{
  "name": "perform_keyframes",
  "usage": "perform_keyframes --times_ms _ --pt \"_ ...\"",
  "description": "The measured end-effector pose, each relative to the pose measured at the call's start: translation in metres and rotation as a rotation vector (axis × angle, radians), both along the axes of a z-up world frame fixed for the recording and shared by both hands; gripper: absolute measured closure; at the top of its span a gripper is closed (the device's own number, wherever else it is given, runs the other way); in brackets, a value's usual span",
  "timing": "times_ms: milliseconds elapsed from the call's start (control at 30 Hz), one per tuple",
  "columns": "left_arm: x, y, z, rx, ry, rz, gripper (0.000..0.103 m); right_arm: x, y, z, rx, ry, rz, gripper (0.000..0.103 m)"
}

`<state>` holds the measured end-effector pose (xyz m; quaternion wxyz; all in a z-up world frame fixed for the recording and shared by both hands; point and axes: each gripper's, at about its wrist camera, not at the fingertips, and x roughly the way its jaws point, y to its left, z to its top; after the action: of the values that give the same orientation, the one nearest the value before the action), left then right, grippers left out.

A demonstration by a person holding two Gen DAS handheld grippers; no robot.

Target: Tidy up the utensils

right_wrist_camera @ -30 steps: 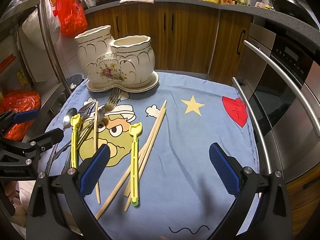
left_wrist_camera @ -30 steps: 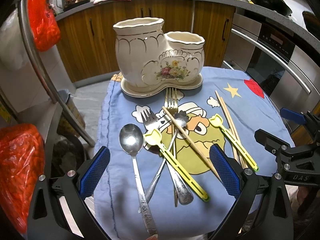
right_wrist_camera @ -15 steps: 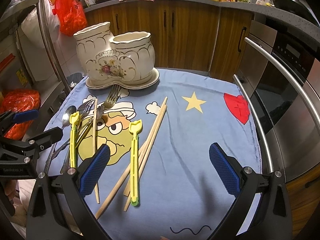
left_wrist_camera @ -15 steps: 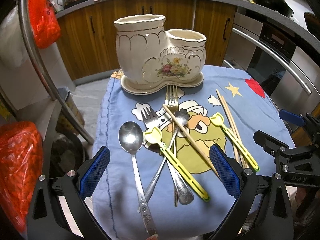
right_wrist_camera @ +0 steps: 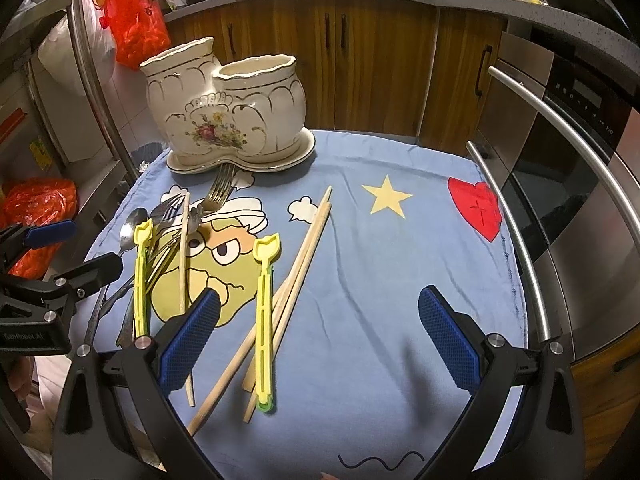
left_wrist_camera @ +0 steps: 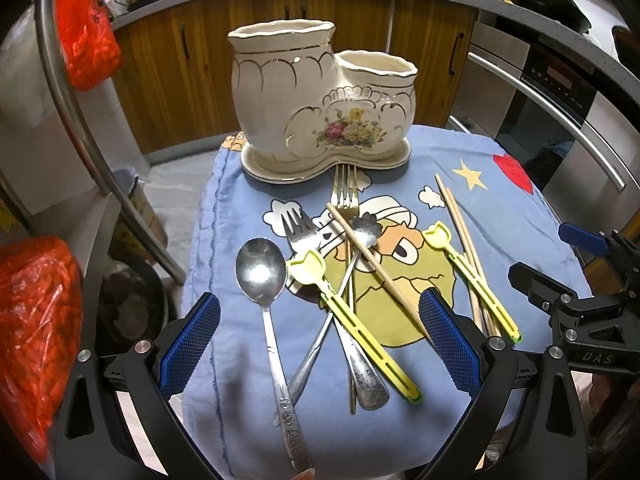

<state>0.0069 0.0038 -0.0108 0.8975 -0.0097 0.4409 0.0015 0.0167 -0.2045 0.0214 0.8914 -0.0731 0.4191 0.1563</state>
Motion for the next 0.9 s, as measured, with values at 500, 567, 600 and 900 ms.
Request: perform_keyframes --times_ms 500,567,600,900 --pt "0.0014 0.0005 0.0002 -0.006 0.005 -0.007 0.004 0.0015 -0.0004 0.0010 -0.001 0.001 0.002 0.005" --pt "0.0019 0.0034 -0.0006 -0.051 0.024 -0.014 0.004 0.0017 -0.0009 0.0013 0.000 0.002 0.006 0.005" --pt "0.0018 0.0045 -0.0008 -0.069 0.031 -0.014 0.004 0.0025 -0.0003 0.0017 0.000 0.003 0.007 0.005" --pt "0.0025 0.0081 -0.0056 -0.040 0.053 0.019 0.004 0.0049 -0.0013 0.0024 0.063 0.007 0.061 0.005"
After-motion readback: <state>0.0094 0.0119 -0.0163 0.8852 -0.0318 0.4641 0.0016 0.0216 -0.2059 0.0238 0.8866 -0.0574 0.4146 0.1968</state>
